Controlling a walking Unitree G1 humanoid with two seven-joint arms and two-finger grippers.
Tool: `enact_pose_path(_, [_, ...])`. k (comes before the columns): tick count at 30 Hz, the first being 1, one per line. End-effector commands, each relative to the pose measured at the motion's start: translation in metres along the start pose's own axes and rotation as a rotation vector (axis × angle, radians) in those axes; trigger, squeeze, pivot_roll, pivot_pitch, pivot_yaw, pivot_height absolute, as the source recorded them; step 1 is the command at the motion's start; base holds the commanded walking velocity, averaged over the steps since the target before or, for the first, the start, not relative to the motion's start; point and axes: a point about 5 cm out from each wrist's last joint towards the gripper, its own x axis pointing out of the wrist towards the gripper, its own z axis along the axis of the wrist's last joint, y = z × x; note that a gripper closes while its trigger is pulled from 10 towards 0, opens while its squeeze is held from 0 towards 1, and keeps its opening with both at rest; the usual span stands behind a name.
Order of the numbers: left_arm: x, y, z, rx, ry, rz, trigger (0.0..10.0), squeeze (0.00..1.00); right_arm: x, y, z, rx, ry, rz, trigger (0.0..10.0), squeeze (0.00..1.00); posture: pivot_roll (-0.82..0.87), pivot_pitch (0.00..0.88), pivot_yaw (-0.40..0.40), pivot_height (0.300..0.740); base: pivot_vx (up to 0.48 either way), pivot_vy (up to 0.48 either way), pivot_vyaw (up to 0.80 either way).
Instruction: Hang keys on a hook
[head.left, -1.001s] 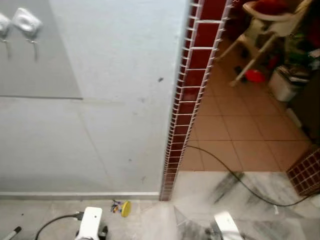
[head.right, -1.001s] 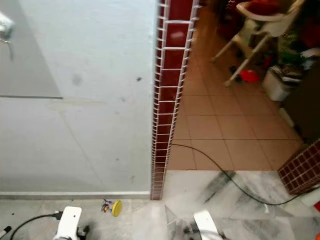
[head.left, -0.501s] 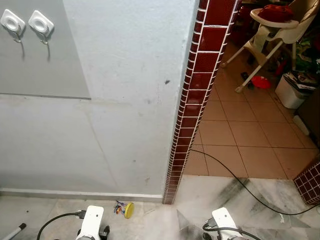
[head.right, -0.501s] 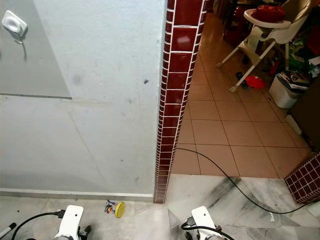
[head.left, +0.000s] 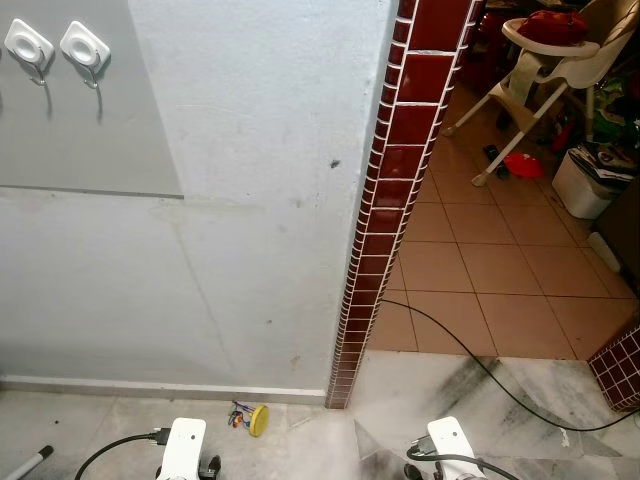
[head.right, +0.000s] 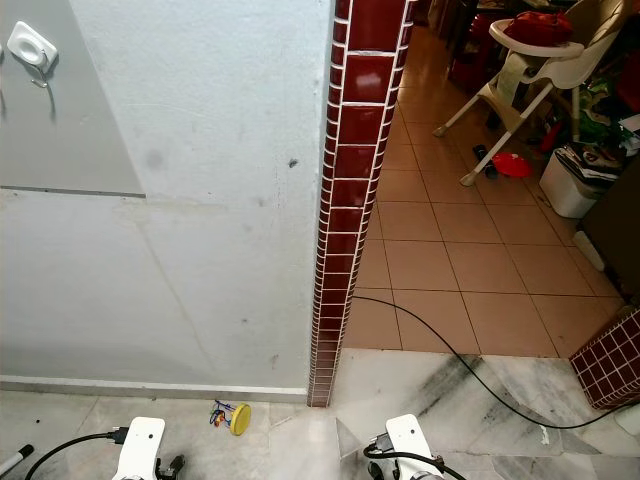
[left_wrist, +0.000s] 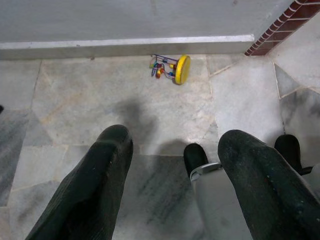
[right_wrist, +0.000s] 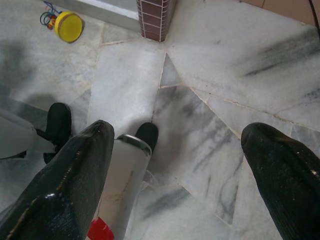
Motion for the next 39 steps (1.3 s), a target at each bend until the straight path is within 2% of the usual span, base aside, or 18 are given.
enact_pose_path(1, [0.0004,0.0005,0.0015,-0.014,-0.004,0.002,10.0,0.0,-0.0005,-0.0014,-0.001,0.005,-0.001,-0.007,10.0,0.0,-0.08,0.0,-0.01,0.74,0.0,0.0,0.0])
enact_pose_path(14, [0.0011,0.0008,0.0041,-0.049,-0.009,0.001,10.0,0.0,0.0,0.0001,0.0012,0.012,-0.016,-0.001,10.0,0.0,-0.09,0.0,-0.007,0.74,0.0,0.0,0.0])
enact_pose_path(22, [0.0001,-0.0002,0.0003,-0.024,-0.003,0.0,10.0,0.0,-0.0008,0.0023,-0.0034,-0.037,-0.003,0.002,10.0,0.0,-0.09,0.0,-0.007,0.74,0.0,0.0,0.0])
enact_pose_path(39, [0.0013,-0.0003,0.0047,-0.014,-0.009,-0.006,10.0,0.0,0.0002,0.0032,0.0001,-0.074,-0.007,0.003,10.0,0.0,-0.09,0.0,-0.006,0.74,0.0,0.0,0.8])
